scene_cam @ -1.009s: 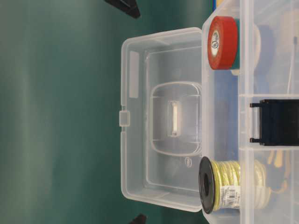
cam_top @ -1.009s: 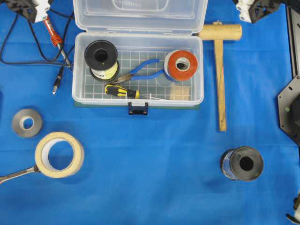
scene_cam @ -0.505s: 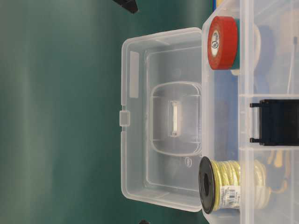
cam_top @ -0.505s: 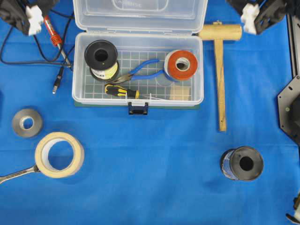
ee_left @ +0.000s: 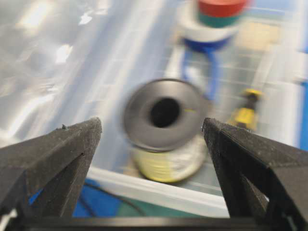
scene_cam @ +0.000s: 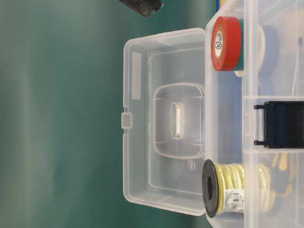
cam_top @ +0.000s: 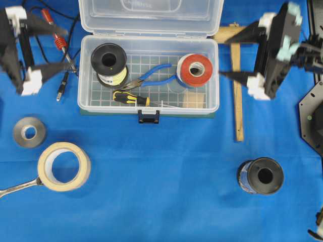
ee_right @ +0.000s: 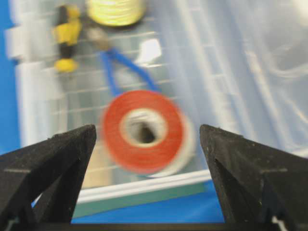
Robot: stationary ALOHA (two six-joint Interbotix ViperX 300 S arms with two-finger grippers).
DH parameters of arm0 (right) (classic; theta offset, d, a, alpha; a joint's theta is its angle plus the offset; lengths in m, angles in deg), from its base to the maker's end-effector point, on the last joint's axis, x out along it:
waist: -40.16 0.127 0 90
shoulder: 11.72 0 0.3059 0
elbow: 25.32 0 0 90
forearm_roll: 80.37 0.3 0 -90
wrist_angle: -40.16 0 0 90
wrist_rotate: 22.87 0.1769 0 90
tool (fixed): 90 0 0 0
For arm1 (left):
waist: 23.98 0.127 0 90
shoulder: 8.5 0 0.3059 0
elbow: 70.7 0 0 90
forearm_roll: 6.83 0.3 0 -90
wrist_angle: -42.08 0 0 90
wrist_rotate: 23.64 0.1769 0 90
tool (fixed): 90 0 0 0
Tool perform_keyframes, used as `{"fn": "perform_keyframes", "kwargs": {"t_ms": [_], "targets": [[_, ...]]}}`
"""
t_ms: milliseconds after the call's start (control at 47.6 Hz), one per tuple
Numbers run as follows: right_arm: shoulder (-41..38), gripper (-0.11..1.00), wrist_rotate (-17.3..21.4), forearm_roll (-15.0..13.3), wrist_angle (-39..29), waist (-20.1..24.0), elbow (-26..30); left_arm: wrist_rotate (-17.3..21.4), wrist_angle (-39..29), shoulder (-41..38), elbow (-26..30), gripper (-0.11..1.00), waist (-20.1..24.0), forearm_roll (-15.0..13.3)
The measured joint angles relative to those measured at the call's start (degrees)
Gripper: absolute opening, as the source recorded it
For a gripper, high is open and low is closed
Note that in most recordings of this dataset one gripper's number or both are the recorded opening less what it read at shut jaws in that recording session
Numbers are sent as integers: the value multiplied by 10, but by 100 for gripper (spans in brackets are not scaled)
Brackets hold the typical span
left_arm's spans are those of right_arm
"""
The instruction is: Open the tool box with both arms.
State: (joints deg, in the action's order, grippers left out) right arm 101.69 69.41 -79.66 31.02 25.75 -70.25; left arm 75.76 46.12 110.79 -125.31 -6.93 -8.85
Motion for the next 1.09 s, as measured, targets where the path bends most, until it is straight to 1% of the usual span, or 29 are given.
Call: {"fn": "perform_keyframes", "kwargs": {"t_ms": [84,168,273,378,589,799,988,1093], "targets": [[-3,85,0,1,-8,40,0,-1,-10,4,-7,92,-33,0],[-3,85,-1,0,-13,59,-1,-1,-18,1,-11,92,-56,0],[4,85,-2,0,-21,61,-8,-1,-21,9,-13,91,-75,0],[28,85,-2,0,-29,65,-21,-1,-23,35,-21,91,-87,-1],[123,85,0,1,-33,72,-74,-1,-27,120,-69,91,-103,-1],[196,85,1,12,-33,73,-127,-4,-40,198,-118,90,-123,0],[207,85,1,37,-7,73,-166,-25,-50,232,-143,89,-138,-2],[204,85,1,43,4,73,-176,-33,-50,234,-145,89,-145,-2]]}}
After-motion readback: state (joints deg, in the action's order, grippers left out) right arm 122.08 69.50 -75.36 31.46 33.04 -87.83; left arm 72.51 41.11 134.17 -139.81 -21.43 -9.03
